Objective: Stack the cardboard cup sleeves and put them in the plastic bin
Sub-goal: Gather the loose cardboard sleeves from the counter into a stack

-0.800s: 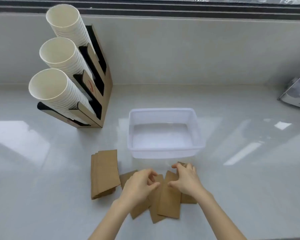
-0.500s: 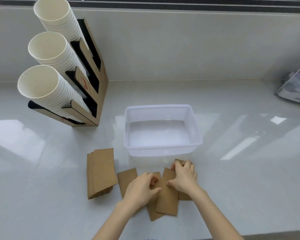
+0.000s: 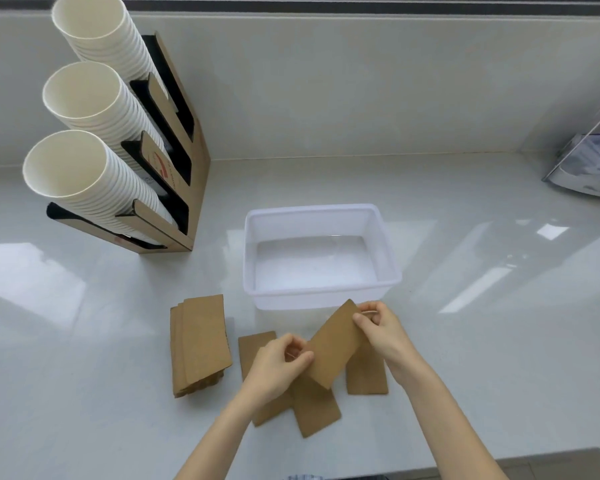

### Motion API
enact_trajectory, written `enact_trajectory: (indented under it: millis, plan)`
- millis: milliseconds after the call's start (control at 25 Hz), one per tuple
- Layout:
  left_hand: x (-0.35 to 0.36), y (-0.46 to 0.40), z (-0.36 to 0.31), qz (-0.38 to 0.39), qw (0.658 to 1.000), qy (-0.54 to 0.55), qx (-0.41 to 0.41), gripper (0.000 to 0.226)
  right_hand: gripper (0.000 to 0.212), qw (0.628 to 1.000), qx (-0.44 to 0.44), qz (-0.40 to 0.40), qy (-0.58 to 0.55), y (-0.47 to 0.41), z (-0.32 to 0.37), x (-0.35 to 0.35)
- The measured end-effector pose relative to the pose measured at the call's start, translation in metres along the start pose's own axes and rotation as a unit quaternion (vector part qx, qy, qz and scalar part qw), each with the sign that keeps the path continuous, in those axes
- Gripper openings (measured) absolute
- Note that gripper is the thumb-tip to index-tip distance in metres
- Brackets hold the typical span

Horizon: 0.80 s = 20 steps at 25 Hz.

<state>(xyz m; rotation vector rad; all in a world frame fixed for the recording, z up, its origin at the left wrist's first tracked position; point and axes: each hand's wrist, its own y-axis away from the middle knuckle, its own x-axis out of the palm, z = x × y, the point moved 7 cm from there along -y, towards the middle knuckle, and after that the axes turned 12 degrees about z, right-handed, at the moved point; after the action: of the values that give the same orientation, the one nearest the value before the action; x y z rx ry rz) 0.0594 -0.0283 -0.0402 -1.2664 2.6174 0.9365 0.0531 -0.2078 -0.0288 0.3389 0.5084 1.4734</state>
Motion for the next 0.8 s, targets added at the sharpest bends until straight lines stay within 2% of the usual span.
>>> enact_trajectory:
  millis: [80, 120, 200, 280, 360, 440, 520, 640, 800]
  plan:
    - [-0.006, 0.004, 0.005, -0.016, 0.991, 0.131, -0.01, 0.005, 0.006, 1.0, 0.009, -0.005, -0.029, 0.002, -0.007, -0.003]
    - [-0.007, 0.006, 0.008, -0.026, 0.981, 0.192, -0.019, 0.005, 0.003, 1.0, 0.015, 0.0, -0.021, 0.003, -0.009, -0.002]
    - [-0.011, 0.011, 0.013, -0.048, 0.961, 0.269, -0.032, 0.008, 0.01, 1.0, 0.02, 0.007, 0.006, 0.004, -0.013, 0.0]
    - [-0.016, 0.015, 0.017, -0.072, 0.955, 0.286, -0.032, 0.012, 0.012, 0.999, 0.017, -0.013, 0.031, 0.006, -0.014, -0.002]
    - [-0.024, 0.018, 0.021, -0.102, 0.953, 0.284, -0.033, 0.017, 0.007, 0.991, 0.025, -0.065, 0.114, 0.01, -0.011, -0.011]
    - [-0.028, 0.019, 0.026, -0.119, 0.952, 0.278, -0.039, 0.017, 0.038, 0.958, 0.072, -0.093, 0.262, 0.014, -0.014, -0.015]
    - [-0.03, 0.02, 0.027, -0.122, 0.953, 0.276, -0.041, 0.014, 0.064, 0.919, 0.125, -0.094, 0.362, 0.016, -0.019, -0.01]
    - [-0.028, 0.02, 0.024, -0.117, 0.955, 0.271, -0.035, 0.013, 0.073, 0.896, 0.148, -0.1, 0.407, 0.015, -0.024, -0.002]
    - [-0.027, 0.021, 0.025, -0.116, 0.956, 0.269, -0.031, 0.013, 0.076, 0.904, 0.142, -0.095, 0.392, 0.01, -0.023, -0.001]
